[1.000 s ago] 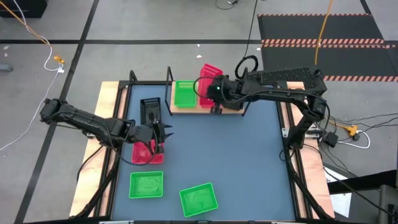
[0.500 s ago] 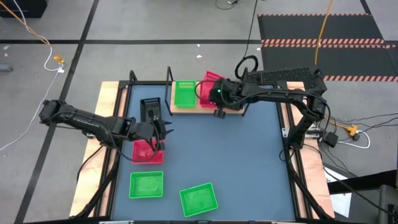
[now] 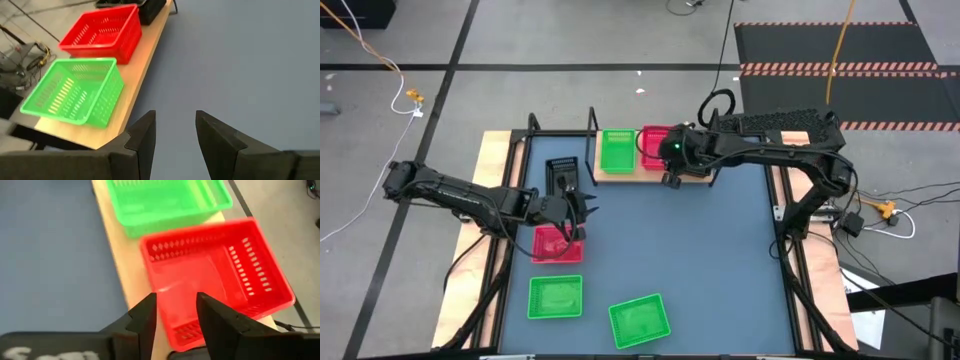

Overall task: Stack baskets on shelf by color
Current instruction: Stack the right green bin on the green bin on the shelf

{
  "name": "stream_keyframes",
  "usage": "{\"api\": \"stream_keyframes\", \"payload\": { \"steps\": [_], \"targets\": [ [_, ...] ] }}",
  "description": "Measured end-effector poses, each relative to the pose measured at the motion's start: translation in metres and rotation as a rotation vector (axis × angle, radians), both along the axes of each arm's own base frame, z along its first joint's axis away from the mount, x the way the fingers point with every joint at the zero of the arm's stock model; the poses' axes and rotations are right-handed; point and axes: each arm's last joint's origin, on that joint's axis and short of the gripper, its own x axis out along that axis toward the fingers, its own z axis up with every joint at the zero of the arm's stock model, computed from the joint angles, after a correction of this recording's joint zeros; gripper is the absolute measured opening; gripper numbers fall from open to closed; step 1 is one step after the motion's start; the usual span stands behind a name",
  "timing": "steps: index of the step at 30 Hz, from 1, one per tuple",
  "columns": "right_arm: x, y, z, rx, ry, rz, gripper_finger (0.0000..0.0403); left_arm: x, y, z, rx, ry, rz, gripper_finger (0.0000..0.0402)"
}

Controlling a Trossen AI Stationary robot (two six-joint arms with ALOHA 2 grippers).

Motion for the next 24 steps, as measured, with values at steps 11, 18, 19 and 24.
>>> {"api": "stream_keyframes", "payload": {
  "steps": [11, 18, 19, 24],
  "targets": [
    [-0.023, 0.075, -0.020, 0.092, -0.583, 0.224, 0.0121, -0.007, 0.001, -0.008, -0.063, 0.071, 0.067, 0.0143],
    [-0.040, 0.117, -0.052, 0.134, -0.724, 0.517, 0.0121, 0.003, -0.002, 0.000, -0.131, -0.078, 0.083, 0.0143],
    [-0.041, 0.123, -0.055, 0.110, -0.725, 0.556, 0.0121, 0.005, -0.004, 0.001, -0.146, -0.100, 0.085, 0.0143],
    [-0.043, 0.155, -0.056, -0.014, -0.731, 0.758, 0.0121, 0.025, -0.019, -0.003, -0.198, -0.205, 0.042, 0.0143]
  ]
}}
